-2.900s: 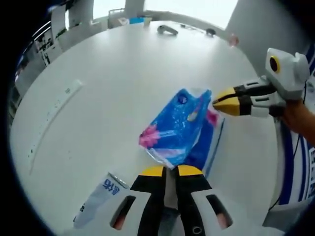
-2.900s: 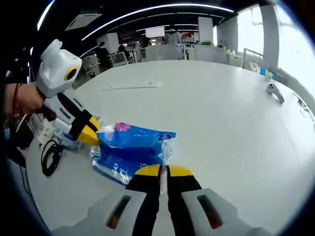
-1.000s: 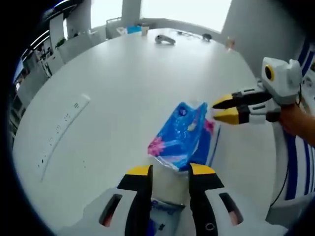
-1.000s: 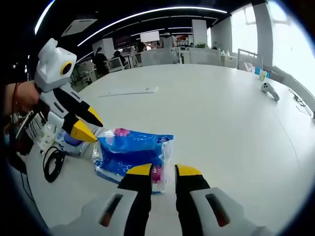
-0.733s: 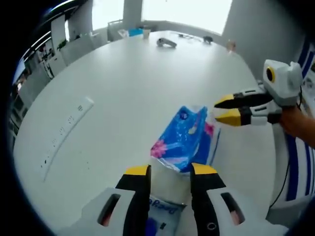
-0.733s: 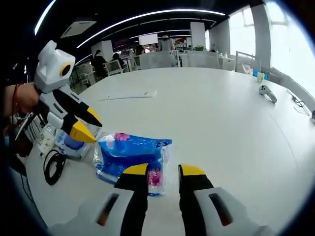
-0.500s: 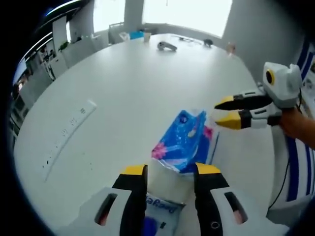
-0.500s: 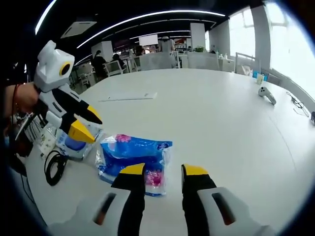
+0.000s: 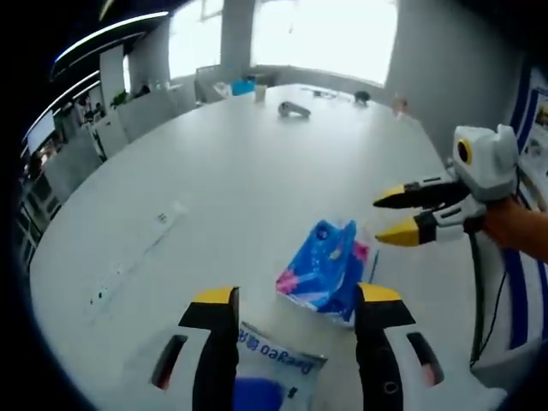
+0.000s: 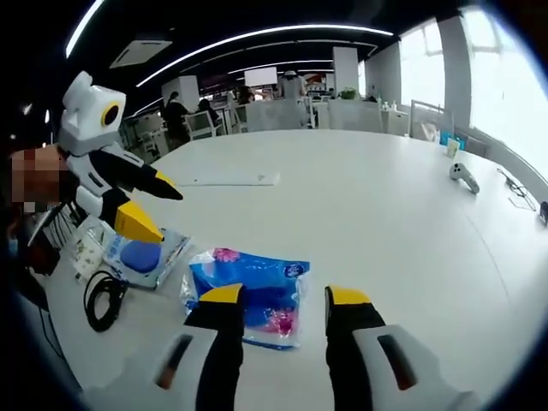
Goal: Arrange the tabletop items into an orderly group along one side of the table until the central work area is clear of visible clutter.
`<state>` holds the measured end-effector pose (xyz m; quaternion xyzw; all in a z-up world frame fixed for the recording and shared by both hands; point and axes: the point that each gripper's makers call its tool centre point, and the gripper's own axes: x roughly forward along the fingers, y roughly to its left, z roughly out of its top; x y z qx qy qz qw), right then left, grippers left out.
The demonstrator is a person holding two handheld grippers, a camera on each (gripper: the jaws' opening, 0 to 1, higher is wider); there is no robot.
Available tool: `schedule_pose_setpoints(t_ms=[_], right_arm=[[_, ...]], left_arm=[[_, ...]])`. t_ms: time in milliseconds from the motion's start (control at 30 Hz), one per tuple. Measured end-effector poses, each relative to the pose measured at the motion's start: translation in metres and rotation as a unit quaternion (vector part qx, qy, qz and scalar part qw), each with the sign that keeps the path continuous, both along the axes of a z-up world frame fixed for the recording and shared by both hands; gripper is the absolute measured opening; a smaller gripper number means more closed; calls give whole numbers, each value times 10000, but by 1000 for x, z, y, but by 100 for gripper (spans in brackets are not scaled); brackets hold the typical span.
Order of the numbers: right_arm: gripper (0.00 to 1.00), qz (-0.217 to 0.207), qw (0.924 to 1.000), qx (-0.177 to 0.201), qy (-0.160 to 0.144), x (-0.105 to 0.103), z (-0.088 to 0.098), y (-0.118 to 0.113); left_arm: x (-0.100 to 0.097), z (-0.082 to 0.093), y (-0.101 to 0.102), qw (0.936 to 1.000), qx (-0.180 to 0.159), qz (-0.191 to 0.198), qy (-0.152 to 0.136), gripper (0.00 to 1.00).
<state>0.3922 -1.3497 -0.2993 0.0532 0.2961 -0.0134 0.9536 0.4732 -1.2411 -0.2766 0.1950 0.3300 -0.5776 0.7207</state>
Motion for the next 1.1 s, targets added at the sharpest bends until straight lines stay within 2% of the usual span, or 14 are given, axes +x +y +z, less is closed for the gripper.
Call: schedule_pose_setpoints(t_ms=[133,200,267,600,1100], right_arm=[[37,48,10000,3,-48,2,3,4],[38,64,9999,6,-81,3,6,7],[41,74,9999,-18,-108,4,9,10],[49,130,9997,-5,-213,10,18,27],[49,511,9980,51,-366,20,35,75]], left_arm=[[-1,2,7,10000,-7,18,17,52],[0,4,11,10000,-18,40,-52,54],[0,6,15,9999,-33,129,14,58],[4,27,33,9990,-220,338,-191,63],[4,40,74,9971,-305,600,-361,65]])
